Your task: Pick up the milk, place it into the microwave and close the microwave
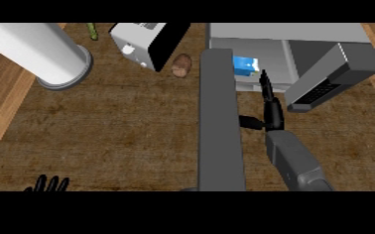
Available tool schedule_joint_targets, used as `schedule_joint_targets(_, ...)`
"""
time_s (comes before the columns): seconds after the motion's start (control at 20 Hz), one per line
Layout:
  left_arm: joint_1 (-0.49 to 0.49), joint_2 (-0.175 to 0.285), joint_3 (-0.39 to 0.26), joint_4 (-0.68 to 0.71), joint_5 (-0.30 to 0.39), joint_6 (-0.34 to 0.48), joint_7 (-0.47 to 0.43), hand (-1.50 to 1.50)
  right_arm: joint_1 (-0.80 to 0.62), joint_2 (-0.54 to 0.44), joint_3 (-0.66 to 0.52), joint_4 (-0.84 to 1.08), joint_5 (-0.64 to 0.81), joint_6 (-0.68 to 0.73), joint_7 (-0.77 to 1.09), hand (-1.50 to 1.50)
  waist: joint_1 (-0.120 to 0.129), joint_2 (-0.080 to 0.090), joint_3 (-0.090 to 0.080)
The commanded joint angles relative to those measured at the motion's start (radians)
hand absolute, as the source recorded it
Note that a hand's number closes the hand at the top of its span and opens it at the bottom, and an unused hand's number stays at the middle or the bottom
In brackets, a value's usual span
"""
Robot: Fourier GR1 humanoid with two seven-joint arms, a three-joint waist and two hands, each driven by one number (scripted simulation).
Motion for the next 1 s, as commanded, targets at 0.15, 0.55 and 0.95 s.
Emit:
schedule_joint_targets(0.15, 0.01, -0.029, -0.072, 0.023, -0.106, 0.026, -0.006, -1.5, 0.103, 0.008, 0.023, -0.033, 0.006, 0.16, -0.091, -1.5, -0.029, -0.014, -0.002)
schedule_joint_targets(0.55, -0.063, -0.039, -0.097, 0.047, -0.108, 0.027, 0.063, -1.5, 0.238, -0.055, 0.045, -0.116, 0.007, 0.226, -0.108, -1.5, -0.041, -0.017, -0.003)
schedule_joint_targets(0.95, -0.186, -0.024, -0.198, 0.133, -0.228, 0.0, 0.146, -1.5, 0.375, -0.153, 0.025, -0.246, -0.04, 0.305, -0.103, 1.5, -0.053, -0.017, -0.003)
